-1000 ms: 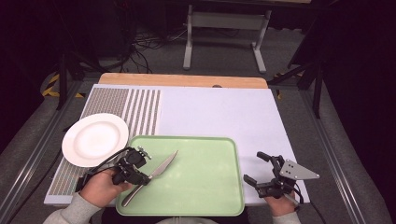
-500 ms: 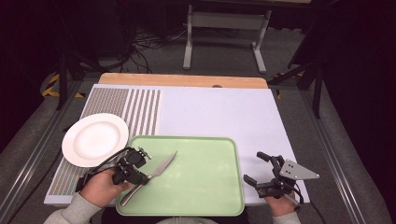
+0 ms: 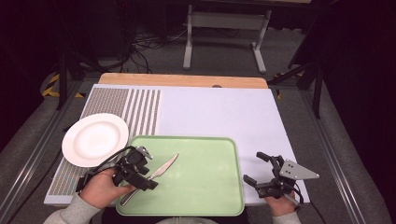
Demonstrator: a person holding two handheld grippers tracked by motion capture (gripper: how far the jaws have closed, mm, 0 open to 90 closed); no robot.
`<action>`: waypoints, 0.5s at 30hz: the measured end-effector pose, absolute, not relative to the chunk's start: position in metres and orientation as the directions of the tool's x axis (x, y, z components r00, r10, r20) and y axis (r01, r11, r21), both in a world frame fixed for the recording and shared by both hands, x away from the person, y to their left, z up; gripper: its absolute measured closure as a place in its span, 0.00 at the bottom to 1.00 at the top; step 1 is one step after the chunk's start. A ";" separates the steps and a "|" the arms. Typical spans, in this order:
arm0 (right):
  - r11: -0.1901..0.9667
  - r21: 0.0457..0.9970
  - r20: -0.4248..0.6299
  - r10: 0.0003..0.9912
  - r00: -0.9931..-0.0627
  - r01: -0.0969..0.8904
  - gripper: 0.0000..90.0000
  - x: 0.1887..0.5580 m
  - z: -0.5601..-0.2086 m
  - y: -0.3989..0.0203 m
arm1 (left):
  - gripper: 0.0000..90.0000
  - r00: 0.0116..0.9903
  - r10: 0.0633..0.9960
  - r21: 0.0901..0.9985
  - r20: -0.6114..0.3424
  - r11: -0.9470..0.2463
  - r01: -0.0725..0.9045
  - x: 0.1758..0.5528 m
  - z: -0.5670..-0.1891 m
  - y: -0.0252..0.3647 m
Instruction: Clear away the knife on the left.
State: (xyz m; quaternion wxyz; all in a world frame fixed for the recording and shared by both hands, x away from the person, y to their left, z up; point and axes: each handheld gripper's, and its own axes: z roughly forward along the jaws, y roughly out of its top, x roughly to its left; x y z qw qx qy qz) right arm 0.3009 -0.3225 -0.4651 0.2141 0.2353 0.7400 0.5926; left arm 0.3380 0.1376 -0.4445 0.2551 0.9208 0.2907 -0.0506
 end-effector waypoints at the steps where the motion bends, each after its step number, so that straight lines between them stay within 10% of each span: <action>1: 0.186 0.978 -0.037 0.602 -0.797 0.095 0.04 0.301 -0.465 -0.323 | 0.27 0.844 0.490 0.462 -0.220 -0.710 0.532 0.337 -0.444 0.137; 5: 0.186 0.978 -0.038 0.602 -0.797 0.095 0.04 0.301 -0.465 -0.322 | 0.28 0.906 0.405 0.522 -0.121 -0.750 0.405 0.333 -0.441 0.133; 15: 0.187 0.978 -0.037 0.600 -0.799 0.095 0.04 0.302 -0.466 -0.322 | 0.96 0.956 0.258 0.523 0.136 -0.839 0.152 0.315 -0.439 0.121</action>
